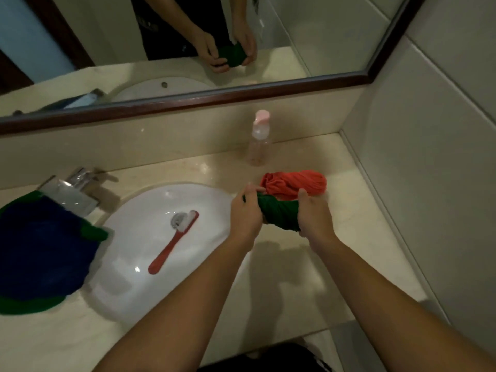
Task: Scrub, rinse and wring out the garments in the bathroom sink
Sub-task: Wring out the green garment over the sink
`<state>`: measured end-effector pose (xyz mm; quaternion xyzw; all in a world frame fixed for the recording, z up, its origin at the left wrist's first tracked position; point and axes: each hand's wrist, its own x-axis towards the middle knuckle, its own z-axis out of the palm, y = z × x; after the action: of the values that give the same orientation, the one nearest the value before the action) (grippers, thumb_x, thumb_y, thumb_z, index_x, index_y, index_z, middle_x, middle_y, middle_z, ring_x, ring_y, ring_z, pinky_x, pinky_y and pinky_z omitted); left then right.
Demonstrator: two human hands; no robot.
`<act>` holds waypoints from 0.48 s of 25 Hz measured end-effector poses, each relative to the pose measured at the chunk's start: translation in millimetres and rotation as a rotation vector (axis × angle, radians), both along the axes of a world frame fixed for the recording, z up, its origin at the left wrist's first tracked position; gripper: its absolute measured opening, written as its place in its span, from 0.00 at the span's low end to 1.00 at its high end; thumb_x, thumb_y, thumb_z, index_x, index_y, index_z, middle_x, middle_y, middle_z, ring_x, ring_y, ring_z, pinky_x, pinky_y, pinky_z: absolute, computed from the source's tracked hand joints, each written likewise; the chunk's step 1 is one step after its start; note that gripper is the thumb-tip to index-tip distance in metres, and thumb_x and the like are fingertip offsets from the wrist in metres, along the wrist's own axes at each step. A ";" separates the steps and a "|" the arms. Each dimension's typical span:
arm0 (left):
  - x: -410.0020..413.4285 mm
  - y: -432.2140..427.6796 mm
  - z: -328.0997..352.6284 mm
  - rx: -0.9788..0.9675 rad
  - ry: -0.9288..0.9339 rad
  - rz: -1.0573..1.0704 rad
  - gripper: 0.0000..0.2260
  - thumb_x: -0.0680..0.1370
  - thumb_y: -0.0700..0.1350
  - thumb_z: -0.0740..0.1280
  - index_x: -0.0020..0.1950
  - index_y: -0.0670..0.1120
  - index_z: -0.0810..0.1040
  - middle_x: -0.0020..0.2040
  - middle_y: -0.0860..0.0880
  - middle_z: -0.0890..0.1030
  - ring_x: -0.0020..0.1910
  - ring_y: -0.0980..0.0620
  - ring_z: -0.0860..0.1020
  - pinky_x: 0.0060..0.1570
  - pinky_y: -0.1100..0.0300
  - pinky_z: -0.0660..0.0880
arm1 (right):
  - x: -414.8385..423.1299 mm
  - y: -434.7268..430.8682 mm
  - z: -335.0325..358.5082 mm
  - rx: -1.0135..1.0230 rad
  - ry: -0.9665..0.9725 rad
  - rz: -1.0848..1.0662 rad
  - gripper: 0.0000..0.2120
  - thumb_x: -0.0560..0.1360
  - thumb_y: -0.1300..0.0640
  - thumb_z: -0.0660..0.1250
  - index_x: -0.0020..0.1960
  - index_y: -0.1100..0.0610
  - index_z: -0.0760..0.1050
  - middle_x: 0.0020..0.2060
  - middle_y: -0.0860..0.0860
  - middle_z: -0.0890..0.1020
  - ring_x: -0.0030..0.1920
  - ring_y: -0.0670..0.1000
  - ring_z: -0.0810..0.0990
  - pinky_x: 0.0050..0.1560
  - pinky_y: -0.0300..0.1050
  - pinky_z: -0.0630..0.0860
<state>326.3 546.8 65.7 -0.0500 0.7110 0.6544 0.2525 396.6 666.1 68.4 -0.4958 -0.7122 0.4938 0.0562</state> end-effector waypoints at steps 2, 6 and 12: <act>7.8 28.7 -17.4 -0.013 -0.049 -0.019 0.16 0.85 0.57 0.58 0.50 0.51 0.82 0.50 0.48 0.84 0.50 0.49 0.83 0.51 0.47 0.83 | 5.9 31.7 -11.4 0.006 -0.013 -0.007 0.22 0.84 0.43 0.54 0.44 0.57 0.76 0.42 0.58 0.81 0.47 0.62 0.81 0.52 0.60 0.79; 21.0 72.7 -48.3 -0.080 -0.053 0.049 0.12 0.79 0.62 0.66 0.53 0.56 0.79 0.52 0.52 0.83 0.54 0.50 0.82 0.58 0.45 0.80 | 5.7 79.6 -35.6 0.018 -0.071 0.014 0.25 0.84 0.42 0.54 0.59 0.61 0.79 0.52 0.60 0.83 0.55 0.63 0.80 0.59 0.56 0.77; 12.5 93.9 -88.9 -0.180 -0.050 -0.010 0.34 0.60 0.63 0.79 0.61 0.57 0.71 0.61 0.51 0.76 0.59 0.47 0.80 0.54 0.43 0.82 | -4.8 106.0 -63.4 0.033 -0.137 -0.031 0.18 0.81 0.42 0.62 0.57 0.55 0.78 0.57 0.59 0.81 0.60 0.62 0.78 0.63 0.56 0.75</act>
<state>338.8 640.7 -23.1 -0.0853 0.7604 0.5853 0.2682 391.8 772.0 5.0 -0.5383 -0.7146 0.4462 0.0231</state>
